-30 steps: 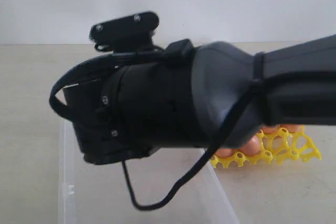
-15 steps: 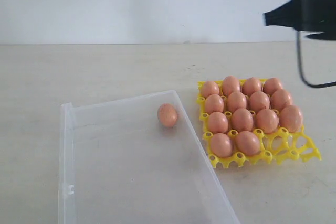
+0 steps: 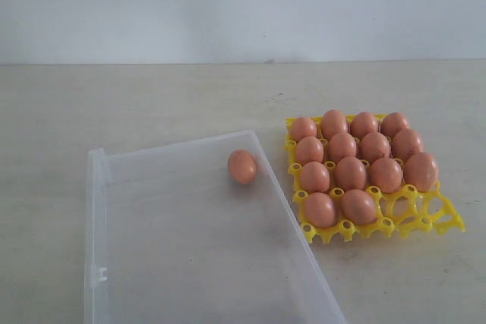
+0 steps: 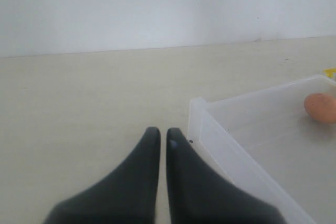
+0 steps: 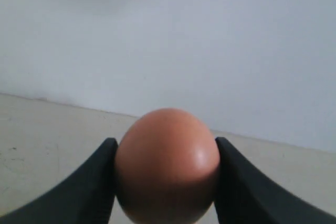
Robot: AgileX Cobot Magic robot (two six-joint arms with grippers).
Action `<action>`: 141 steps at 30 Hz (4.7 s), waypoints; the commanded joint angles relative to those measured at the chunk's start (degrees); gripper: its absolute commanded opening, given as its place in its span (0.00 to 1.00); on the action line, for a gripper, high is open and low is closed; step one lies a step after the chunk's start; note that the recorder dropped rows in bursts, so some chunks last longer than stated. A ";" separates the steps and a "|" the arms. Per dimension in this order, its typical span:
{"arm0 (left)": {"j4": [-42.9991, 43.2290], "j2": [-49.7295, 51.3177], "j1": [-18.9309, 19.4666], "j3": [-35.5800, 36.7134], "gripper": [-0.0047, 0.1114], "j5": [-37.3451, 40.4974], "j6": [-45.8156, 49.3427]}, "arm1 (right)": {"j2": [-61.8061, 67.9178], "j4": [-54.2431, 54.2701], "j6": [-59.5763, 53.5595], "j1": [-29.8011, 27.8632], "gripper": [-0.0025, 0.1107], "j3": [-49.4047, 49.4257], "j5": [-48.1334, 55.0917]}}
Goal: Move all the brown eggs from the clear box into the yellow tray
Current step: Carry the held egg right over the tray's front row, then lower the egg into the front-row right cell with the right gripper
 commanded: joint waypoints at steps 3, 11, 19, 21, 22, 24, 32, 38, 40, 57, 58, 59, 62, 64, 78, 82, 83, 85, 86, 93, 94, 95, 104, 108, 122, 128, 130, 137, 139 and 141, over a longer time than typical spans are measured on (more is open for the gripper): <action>0.10 -0.12 -0.46 0.23 0.08 -0.40 0.03 | 0.18 6.39 -18.51 0.42 0.02 0.01 -17.15; 0.10 -0.12 -0.46 0.23 0.08 -0.40 0.03 | -4.54 1.74 -9.55 0.42 0.02 0.14 -41.95; 0.10 -0.12 -0.46 0.23 0.08 -0.40 0.03 | -5.25 -26.01 3.81 6.26 0.02 2.53 -37.12; 0.10 -0.12 -0.46 0.23 0.08 -0.40 0.03 | -4.52 -26.21 3.27 8.81 0.02 6.26 -34.15; 0.10 -0.12 -0.46 0.23 0.08 -0.40 0.03 | -3.99 -26.21 2.79 9.62 0.02 8.10 -33.11; 0.10 -0.12 -0.46 0.23 0.08 -0.40 0.03 | -2.84 -25.96 0.83 10.55 0.02 13.26 -31.24; 0.10 -0.12 -0.46 0.23 0.08 -0.40 0.03 | -1.72 -19.73 -8.01 10.32 0.02 24.31 -33.24; 0.10 -0.12 -0.46 0.23 0.08 -0.40 0.03 | -1.39 -22.89 -3.82 10.32 0.02 24.31 -24.99; 0.10 -0.12 -0.46 0.23 0.08 -0.40 0.03 | -1.39 -22.18 -3.82 10.32 0.02 24.31 -22.53; 0.10 -0.12 -0.46 0.23 0.08 -0.40 0.03 | -0.62 -23.51 20.04 11.77 0.02 24.31 -11.39; 0.10 -0.12 -0.46 0.23 0.08 -0.40 0.03 | -0.62 -23.89 20.04 13.02 0.02 24.31 -10.70; 0.10 -0.12 -0.46 0.23 0.08 -0.40 0.03 | -0.62 -24.48 20.04 14.02 0.02 24.31 -10.11; 0.10 -0.12 -0.46 0.23 0.08 -0.40 0.03 | -0.62 -25.94 19.87 17.19 0.02 24.31 -8.55; 0.10 -0.12 -0.46 0.23 0.08 -0.40 0.03 | -0.62 -25.74 19.67 18.65 0.02 24.31 -7.06; 0.10 -0.12 -0.46 0.23 0.08 -0.40 0.03 | -0.62 -25.19 19.67 19.11 0.02 24.31 3.58; 0.10 -0.12 -0.46 0.23 0.08 -0.40 0.03 | -0.62 -25.07 19.67 19.11 0.02 24.31 3.57; 0.10 -0.12 -0.46 0.23 0.08 -0.40 0.03 | -0.30 -24.98 19.67 19.11 0.02 24.31 3.57; 0.10 -0.12 -0.46 0.23 0.08 -0.40 0.03 | 0.78 -23.87 19.67 19.11 0.02 24.31 3.57; 0.10 -0.12 -0.46 0.23 0.08 -0.40 0.03 | 1.51 -23.38 19.55 19.11 0.02 24.31 3.57; 0.10 -0.12 -0.46 0.23 0.08 -0.40 0.03 | 7.07 -18.74 15.48 19.11 0.02 24.17 3.22; 0.10 -0.12 -0.46 0.23 0.08 -0.40 0.03 | 7.25 -17.70 14.65 19.11 0.02 24.17 3.22; 0.10 -0.12 -0.46 0.23 0.08 -0.40 0.03 | 7.25 -17.44 14.53 19.11 0.02 24.17 3.22; 0.10 -0.12 -0.46 0.23 0.08 -0.40 0.03 | 7.25 -14.06 11.03 19.11 0.02 24.17 2.89; 0.10 -0.12 -0.46 0.23 0.08 -0.40 0.03 | 7.25 -10.86 7.58 19.11 0.02 24.17 3.11; 0.10 -0.12 -0.46 0.23 0.08 -0.40 0.03 | 7.25 -8.70 3.15 19.11 0.02 24.17 -0.95; 0.10 -0.12 -0.46 0.23 0.08 -0.40 0.03 | 7.25 -8.07 2.06 19.11 0.04 24.17 0.89; 0.10 -0.12 -0.46 0.23 0.08 -0.40 0.03 | 7.25 -8.07 2.06 19.11 0.15 24.17 1.46; 0.10 -0.12 -0.46 0.23 0.08 -0.40 0.03 | 7.25 -7.63 2.06 19.11 0.42 24.17 3.41; 0.10 -0.12 -0.46 0.23 0.08 -0.40 0.03 | 7.25 -7.06 2.18 19.11 0.44 24.17 3.09; 0.10 -0.12 -0.46 0.23 0.08 -0.40 0.03 | 7.25 -6.86 2.18 19.11 0.48 24.17 2.32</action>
